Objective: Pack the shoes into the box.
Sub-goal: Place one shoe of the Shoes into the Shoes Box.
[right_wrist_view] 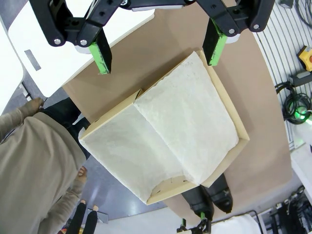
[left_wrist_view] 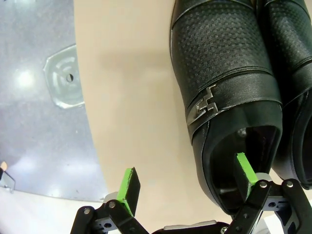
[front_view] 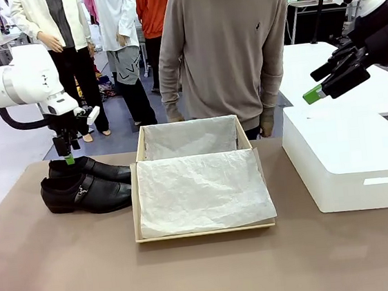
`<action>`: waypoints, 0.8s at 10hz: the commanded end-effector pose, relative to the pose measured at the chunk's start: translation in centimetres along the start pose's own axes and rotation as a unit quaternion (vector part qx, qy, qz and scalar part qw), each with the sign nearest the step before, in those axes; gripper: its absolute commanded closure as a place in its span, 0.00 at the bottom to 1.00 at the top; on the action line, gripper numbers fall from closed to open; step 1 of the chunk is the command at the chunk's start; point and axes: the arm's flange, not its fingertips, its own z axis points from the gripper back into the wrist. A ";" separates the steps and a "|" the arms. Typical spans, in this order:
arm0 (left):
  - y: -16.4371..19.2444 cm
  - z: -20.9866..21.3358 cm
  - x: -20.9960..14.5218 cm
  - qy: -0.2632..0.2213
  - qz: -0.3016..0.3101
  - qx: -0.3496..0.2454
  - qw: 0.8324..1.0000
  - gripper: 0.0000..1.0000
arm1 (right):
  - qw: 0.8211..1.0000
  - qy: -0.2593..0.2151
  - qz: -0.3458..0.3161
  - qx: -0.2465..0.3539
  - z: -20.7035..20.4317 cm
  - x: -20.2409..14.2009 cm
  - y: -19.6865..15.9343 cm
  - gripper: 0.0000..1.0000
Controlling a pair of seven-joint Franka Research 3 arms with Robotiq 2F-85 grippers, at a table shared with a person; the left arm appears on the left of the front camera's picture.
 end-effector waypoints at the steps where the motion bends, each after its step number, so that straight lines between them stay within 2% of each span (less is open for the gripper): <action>1: 0.8 -0.2 0.1 0.013 0.005 -0.017 1.000 0.00 | 1.000 -0.006 0.000 0.004 0.0 0.1 0.0 0.00; 8: 0.4 -2.6 0.2 0.017 0.001 -0.067 0.998 0.00 | 1.000 -0.006 0.000 0.004 0.0 0.1 0.0 0.00</action>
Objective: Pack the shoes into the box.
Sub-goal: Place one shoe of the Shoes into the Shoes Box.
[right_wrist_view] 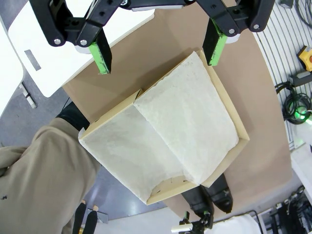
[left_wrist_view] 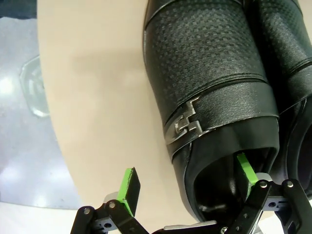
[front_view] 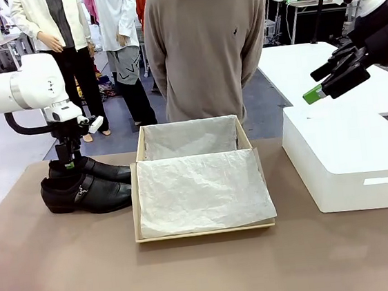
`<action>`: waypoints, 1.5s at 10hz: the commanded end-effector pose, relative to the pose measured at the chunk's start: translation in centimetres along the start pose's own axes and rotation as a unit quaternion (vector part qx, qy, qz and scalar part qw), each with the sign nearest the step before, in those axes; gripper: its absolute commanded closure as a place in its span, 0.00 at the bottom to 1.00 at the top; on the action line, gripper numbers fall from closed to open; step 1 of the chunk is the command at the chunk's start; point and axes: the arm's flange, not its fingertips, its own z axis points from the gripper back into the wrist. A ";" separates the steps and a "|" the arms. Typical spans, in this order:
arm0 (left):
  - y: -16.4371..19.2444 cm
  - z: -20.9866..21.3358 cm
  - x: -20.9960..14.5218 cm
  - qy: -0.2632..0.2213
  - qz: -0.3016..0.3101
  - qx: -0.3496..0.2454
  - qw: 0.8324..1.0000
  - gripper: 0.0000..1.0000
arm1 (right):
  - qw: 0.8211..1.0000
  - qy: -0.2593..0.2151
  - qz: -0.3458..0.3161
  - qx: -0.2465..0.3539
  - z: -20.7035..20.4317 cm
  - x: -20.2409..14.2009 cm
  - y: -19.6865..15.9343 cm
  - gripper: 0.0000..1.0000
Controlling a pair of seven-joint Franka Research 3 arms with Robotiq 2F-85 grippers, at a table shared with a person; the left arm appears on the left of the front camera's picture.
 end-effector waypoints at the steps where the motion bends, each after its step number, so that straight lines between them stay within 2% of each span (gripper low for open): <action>1: 0.5 0.0 0.0 0.011 0.006 -0.014 1.000 0.00 | 1.000 -0.006 0.000 0.004 0.0 0.1 0.0 0.00; 3: 0.4 -0.3 0.0 0.002 0.003 -0.026 1.000 0.00 | 1.000 -0.006 0.000 0.004 0.0 0.1 0.0 0.00; 8: 0.1 -0.2 0.0 -0.007 0.010 -0.035 0.999 0.97 | 1.000 -0.006 0.000 0.004 0.0 0.1 0.0 0.00; 9: 0.1 -0.2 0.0 -0.008 0.011 -0.035 0.999 1.00 | 1.000 -0.006 0.000 0.004 0.0 0.1 0.0 0.00; 15: -0.1 0.0 -0.2 0.005 0.012 -0.028 1.000 1.00 | 1.000 -0.006 0.000 0.004 0.0 0.1 0.0 0.00</action>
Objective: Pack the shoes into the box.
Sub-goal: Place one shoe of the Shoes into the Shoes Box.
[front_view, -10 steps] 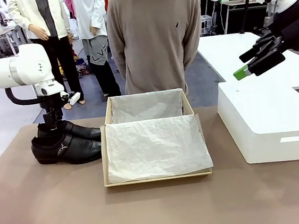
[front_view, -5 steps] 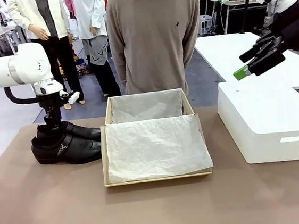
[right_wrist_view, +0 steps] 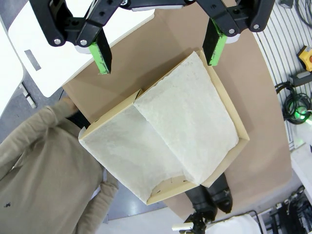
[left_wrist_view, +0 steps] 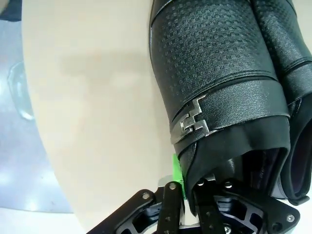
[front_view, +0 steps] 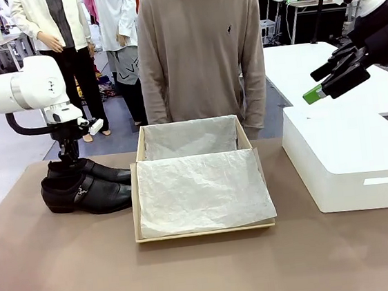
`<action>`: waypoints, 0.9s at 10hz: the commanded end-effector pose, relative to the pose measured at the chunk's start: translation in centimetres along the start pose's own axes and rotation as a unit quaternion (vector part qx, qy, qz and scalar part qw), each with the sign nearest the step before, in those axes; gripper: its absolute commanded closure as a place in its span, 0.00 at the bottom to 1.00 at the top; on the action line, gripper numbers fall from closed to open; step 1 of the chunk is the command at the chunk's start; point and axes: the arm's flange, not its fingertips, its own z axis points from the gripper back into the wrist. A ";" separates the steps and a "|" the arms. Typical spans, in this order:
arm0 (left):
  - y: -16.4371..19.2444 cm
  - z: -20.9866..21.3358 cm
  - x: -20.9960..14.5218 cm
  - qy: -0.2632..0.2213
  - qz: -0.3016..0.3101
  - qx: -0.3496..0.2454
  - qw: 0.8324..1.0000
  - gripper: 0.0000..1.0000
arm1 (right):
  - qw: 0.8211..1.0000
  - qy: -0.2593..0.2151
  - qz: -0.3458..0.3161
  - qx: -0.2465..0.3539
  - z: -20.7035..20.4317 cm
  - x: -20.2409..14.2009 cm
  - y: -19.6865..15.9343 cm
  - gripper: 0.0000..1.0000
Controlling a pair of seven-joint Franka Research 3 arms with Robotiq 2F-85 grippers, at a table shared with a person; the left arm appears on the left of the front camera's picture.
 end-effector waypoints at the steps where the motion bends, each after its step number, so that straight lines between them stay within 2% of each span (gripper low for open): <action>1: 0.0 0.6 -0.1 0.012 0.005 0.002 1.000 1.00 | 1.000 -0.006 0.000 0.004 0.0 0.1 0.0 0.00; 5: 0.7 4.3 -2.0 0.008 0.037 0.044 0.998 1.00 | 1.000 -0.006 0.000 0.004 0.0 0.1 0.0 0.00; 9: 2.0 10.0 -3.6 0.016 0.024 0.076 0.997 1.00 | 1.000 -0.006 0.000 0.004 0.0 0.1 0.0 0.00</action>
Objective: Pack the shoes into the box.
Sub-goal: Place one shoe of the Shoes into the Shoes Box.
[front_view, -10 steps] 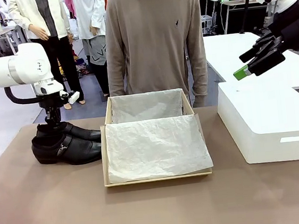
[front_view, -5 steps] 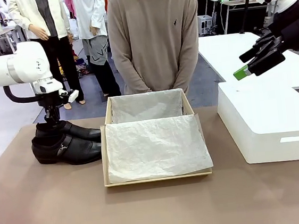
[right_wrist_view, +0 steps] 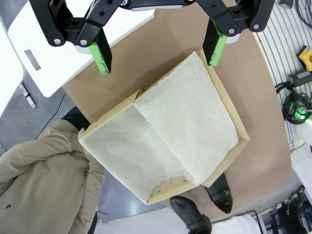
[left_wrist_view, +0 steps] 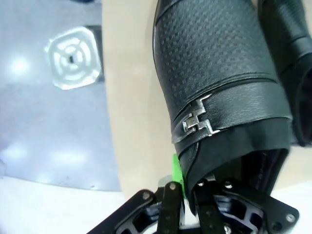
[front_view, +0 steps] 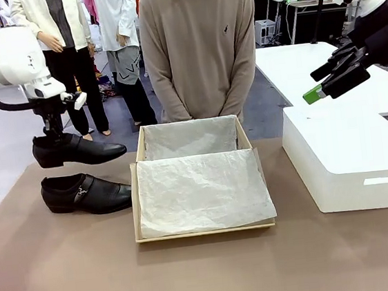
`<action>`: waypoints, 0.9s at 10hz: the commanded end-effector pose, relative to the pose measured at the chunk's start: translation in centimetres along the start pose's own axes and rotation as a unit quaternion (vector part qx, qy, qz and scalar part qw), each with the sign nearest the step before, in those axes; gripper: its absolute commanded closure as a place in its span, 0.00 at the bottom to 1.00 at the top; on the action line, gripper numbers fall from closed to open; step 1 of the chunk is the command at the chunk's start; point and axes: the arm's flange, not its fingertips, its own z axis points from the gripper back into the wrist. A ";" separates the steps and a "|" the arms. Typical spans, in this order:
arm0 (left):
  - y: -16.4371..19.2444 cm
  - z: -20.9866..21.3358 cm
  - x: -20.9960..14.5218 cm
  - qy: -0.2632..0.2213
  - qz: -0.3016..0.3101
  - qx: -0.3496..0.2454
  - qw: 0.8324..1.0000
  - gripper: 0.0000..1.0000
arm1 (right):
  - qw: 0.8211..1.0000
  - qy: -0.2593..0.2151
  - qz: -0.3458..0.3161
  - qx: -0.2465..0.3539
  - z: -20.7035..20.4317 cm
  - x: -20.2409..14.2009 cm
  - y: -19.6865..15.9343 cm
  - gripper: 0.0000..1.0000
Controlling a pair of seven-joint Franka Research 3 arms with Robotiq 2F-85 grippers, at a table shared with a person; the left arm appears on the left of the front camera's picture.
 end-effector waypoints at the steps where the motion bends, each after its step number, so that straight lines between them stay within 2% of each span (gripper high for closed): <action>1: 1.1 2.9 -0.4 0.012 -0.009 0.004 1.000 1.00 | 1.000 -0.006 0.000 0.004 0.0 0.1 0.0 0.00; 4: -0.1 8.1 1.8 0.016 0.018 0.001 1.000 1.00 | 1.000 -0.006 0.000 0.004 0.0 0.1 0.0 0.00; 9: -2.4 13.4 9.8 0.018 0.023 -0.009 1.000 1.00 | 1.000 -0.006 0.000 0.004 0.0 0.1 0.0 0.00</action>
